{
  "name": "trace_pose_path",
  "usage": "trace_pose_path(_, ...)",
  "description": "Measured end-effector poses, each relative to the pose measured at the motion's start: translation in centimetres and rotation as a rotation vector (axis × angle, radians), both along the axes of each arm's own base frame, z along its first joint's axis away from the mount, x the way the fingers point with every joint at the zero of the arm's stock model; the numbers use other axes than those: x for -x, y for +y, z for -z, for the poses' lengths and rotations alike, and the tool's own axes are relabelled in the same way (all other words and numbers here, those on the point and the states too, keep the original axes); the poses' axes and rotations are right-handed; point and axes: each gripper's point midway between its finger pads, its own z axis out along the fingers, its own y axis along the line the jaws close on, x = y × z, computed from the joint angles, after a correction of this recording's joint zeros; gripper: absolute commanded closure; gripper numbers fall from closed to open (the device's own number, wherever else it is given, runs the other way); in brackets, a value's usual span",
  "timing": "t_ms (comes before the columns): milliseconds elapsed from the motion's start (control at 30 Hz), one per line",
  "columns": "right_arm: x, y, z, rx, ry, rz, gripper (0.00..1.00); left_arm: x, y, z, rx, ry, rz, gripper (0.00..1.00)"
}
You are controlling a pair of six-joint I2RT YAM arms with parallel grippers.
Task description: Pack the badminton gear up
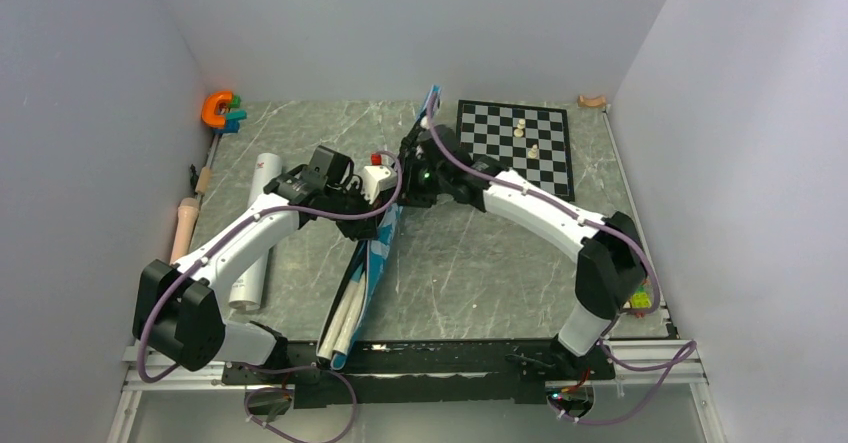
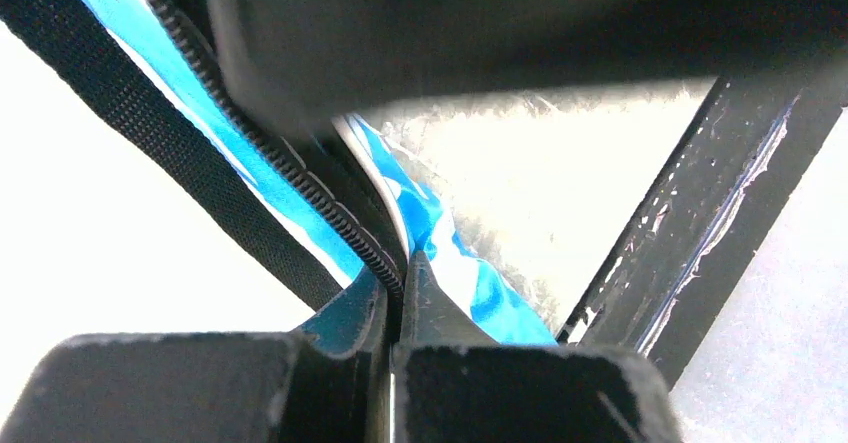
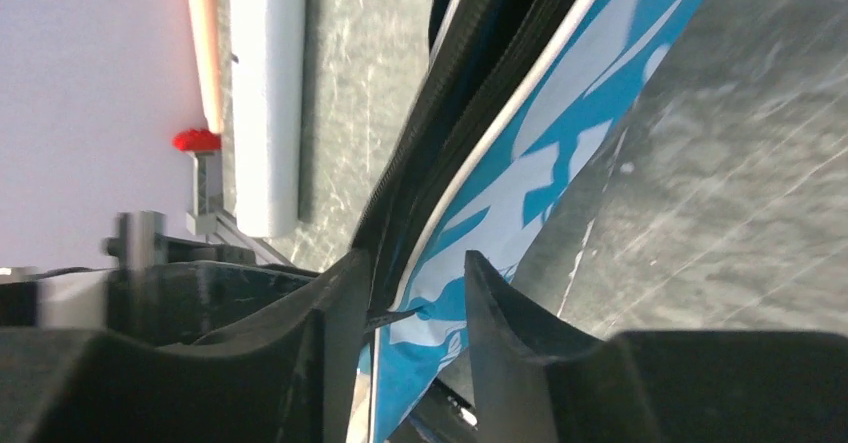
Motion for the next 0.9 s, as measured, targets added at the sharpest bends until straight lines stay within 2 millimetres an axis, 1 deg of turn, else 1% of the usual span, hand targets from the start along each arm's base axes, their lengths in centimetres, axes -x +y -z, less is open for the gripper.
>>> trace_pose_path(33,-0.6,-0.6,-0.6,-0.012,-0.010,0.011,0.51,0.0,0.0,0.0,-0.001,0.000,0.001,1.00)
trace_pose_path(100,-2.1,-2.2,-2.1,-0.035,-0.042,0.041,0.49,0.1,0.0,0.0,-0.003,0.001,0.003,1.00)
trace_pose_path(200,-5.2,-5.7,-5.2,-0.059,-0.112,0.109,0.48,0.2,0.0,0.0,-0.009,0.003,0.010,1.00)
trace_pose_path(300,-7.9,-8.1,-8.2,-0.073,-0.185,0.160,0.47,0.3,0.1,-0.1,-0.013,0.004,0.015,1.00)
trace_pose_path(367,-9.0,-8.5,-10.1,-0.084,-0.231,0.164,0.48,0.4,0.2,-0.1,-0.016,0.006,0.017,1.00)
trace_pose_path(433,-9.4,-8.0,-10.9,-0.093,-0.251,0.147,0.52,0.5,0.2,-0.1,-0.019,0.010,0.019,1.00)
trace_pose_path(500,-9.7,-7.4,-10.8,-0.094,-0.254,0.122,0.53,0.6,0.3,-0.1,-0.021,0.011,0.021,1.00)
trace_pose_path(600,-9.6,-7.0,-9.2,-0.075,-0.222,0.087,0.54,0.7,0.3,-0.1,-0.023,0.012,0.026,1.00)
trace_pose_path(667,-9.6,-7.1,-8.2,-0.064,-0.202,0.067,0.53,0.8,0.4,-0.2,-0.027,0.012,0.033,1.00)
trace_pose_path(767,-9.7,-7.9,-7.8,-0.069,-0.187,0.045,0.47,0.9,0.5,-0.3,-0.030,0.016,0.038,1.00)
trace_pose_path(833,-9.9,-8.9,-7.5,-0.082,-0.184,0.038,0.45,0.9,0.7,-0.3,-0.031,0.024,0.035,1.00)
trace_pose_path(900,-10.1,-10.3,-6.9,-0.100,-0.173,0.038,0.44,0.9,1.0,-0.5,-0.031,0.034,0.027,1.00)
